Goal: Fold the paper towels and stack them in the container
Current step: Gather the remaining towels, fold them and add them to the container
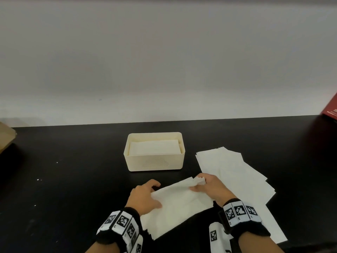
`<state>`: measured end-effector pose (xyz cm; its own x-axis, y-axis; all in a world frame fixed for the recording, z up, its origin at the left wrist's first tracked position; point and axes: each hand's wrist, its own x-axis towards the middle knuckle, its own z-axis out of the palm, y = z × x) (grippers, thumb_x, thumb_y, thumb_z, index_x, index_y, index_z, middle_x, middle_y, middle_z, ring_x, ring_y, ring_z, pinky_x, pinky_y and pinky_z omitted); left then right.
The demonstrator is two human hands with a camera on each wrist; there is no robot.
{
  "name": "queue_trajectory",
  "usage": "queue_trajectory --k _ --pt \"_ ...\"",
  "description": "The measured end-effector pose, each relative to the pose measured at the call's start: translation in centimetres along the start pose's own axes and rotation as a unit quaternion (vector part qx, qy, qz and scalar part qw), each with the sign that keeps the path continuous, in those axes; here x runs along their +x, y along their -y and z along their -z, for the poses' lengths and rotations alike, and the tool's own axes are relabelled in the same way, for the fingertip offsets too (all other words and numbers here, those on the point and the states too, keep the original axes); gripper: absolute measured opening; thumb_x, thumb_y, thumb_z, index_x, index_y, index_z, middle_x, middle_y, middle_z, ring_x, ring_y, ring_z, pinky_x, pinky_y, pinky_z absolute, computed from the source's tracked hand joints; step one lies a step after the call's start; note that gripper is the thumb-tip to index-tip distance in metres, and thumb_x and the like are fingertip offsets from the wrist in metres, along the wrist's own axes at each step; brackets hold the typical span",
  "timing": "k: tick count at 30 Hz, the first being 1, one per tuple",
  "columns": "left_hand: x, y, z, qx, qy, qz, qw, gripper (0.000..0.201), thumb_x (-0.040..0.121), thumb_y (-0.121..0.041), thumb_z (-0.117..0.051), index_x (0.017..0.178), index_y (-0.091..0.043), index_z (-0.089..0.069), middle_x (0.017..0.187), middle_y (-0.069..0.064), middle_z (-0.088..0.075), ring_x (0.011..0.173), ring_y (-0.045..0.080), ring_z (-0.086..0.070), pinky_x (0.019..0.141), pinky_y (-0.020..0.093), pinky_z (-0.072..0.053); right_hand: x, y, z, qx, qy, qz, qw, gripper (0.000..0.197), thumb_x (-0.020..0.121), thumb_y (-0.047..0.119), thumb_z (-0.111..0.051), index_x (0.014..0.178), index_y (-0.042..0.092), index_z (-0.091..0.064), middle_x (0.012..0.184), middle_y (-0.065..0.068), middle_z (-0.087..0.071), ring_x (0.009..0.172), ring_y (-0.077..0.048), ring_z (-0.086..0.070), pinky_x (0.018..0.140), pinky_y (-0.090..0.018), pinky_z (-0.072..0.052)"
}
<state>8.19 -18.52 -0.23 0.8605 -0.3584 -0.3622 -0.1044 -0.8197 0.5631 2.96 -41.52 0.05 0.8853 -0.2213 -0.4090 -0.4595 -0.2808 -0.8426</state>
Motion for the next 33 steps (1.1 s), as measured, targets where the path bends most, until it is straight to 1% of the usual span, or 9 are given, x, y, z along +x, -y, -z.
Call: queue_trajectory --k 3,5,11,16,20,22,25,28,33 --pt "-0.1 0.7 1.7 -0.106 -0.005 0.005 0.994 0.029 0.069 -0.02 -0.08 0.09 -0.031 -0.063 0.097 -0.009 -0.065 0.092 0.006 -0.062 0.074 0.018 -0.05 -0.9 0.3 1.1 0.074 -0.007 0.037 0.997 0.012 0.08 0.007 -0.07 0.081 0.016 -0.062 0.089 -0.003 -0.064 0.086 -0.017 -0.059 0.074 -0.025 -0.047" --pt "-0.2 0.9 2.5 -0.183 -0.016 0.008 0.983 0.02 0.07 -0.015 -0.08 0.081 -0.025 -0.068 0.09 -0.004 -0.067 0.084 0.008 -0.063 0.065 0.016 -0.047 -1.2 0.3 1.5 0.098 -0.013 0.063 0.993 0.017 0.082 0.0 -0.065 0.075 0.015 -0.061 0.082 -0.002 -0.062 0.083 -0.018 -0.056 0.074 -0.025 -0.044" --pt "-0.7 1.0 2.7 -0.435 -0.068 -0.013 0.898 0.011 0.074 0.003 -0.072 0.081 -0.006 -0.069 0.088 0.009 -0.072 0.087 0.022 -0.066 0.077 0.028 -0.051 -1.4 0.3 1.1 0.208 -0.021 0.064 0.976 0.018 0.084 -0.008 -0.057 0.074 0.008 -0.059 0.079 -0.004 -0.065 0.075 -0.015 -0.057 0.066 -0.022 -0.044" --pt "-0.4 1.8 0.9 -0.435 -0.049 0.007 0.899 0.018 0.076 0.007 -0.069 0.082 -0.009 -0.066 0.091 0.007 -0.07 0.093 0.024 -0.062 0.078 0.027 -0.049 -1.5 -0.8 0.2 0.116 -0.002 0.021 0.993 0.014 0.085 0.001 -0.06 0.091 0.013 -0.064 0.091 0.001 -0.066 0.088 -0.015 -0.058 0.07 -0.021 -0.045" --pt "-0.4 1.9 0.1 -0.419 -0.016 0.014 0.908 0.056 0.075 0.007 -0.071 0.115 -0.026 -0.052 0.108 0.003 -0.064 0.103 0.016 -0.06 0.089 0.028 -0.049 -1.4 -1.8 -0.3 0.09 -0.007 0.012 0.996 0.022 0.09 0.007 -0.058 0.104 0.023 -0.061 0.095 0.008 -0.064 0.101 -0.018 -0.059 0.067 -0.016 -0.046" --pt "-0.3 1.7 0.0 -0.417 -0.008 0.015 0.909 0.068 0.073 0.007 -0.072 0.123 -0.031 -0.045 0.113 0.005 -0.063 0.108 0.018 -0.059 0.098 0.034 -0.046 -1.4 -1.6 -0.3 0.106 0.0 0.0 0.994 0.023 0.089 0.008 -0.06 0.101 0.027 -0.061 0.101 0.004 -0.063 0.107 -0.022 -0.057 0.081 -0.025 -0.051" --pt "-0.1 0.9 -0.1 -0.419 -0.008 0.016 0.908 0.073 0.069 0.004 -0.077 0.124 -0.03 -0.044 0.113 0.005 -0.063 0.107 0.019 -0.06 0.097 0.036 -0.046 -1.2 -1.3 -0.4 0.128 0.038 -0.014 0.991 0.048 0.071 -0.009 -0.072 0.107 0.021 -0.062 0.11 -0.006 -0.064 0.11 -0.026 -0.057 0.101 -0.042 -0.046" --pt "0.2 0.2 -0.1 -0.434 -0.011 0.017 0.901 0.074 0.068 0.004 -0.078 0.122 -0.03 -0.041 0.111 0.0 -0.059 0.105 0.018 -0.058 0.095 0.037 -0.048 -0.9 -0.9 -0.9 0.131 0.049 -0.026 0.99 0.056 0.065 -0.01 -0.077 0.111 0.016 -0.058 0.11 -0.007 -0.066 0.11 -0.026 -0.058 0.101 -0.044 -0.046" --pt "0.4 0.5 -0.5 -0.43 -0.053 0.009 0.901 0.059 0.071 0.006 -0.074 0.116 -0.022 -0.05 0.115 0.005 -0.059 0.112 0.024 -0.056 0.091 0.038 -0.05 -0.4 -1.4 -1.1 0.15 0.016 -0.025 0.988 0.044 0.069 -0.008 -0.075 0.105 0.013 -0.06 0.105 -0.009 -0.066 0.105 -0.028 -0.06 0.098 -0.045 -0.048"
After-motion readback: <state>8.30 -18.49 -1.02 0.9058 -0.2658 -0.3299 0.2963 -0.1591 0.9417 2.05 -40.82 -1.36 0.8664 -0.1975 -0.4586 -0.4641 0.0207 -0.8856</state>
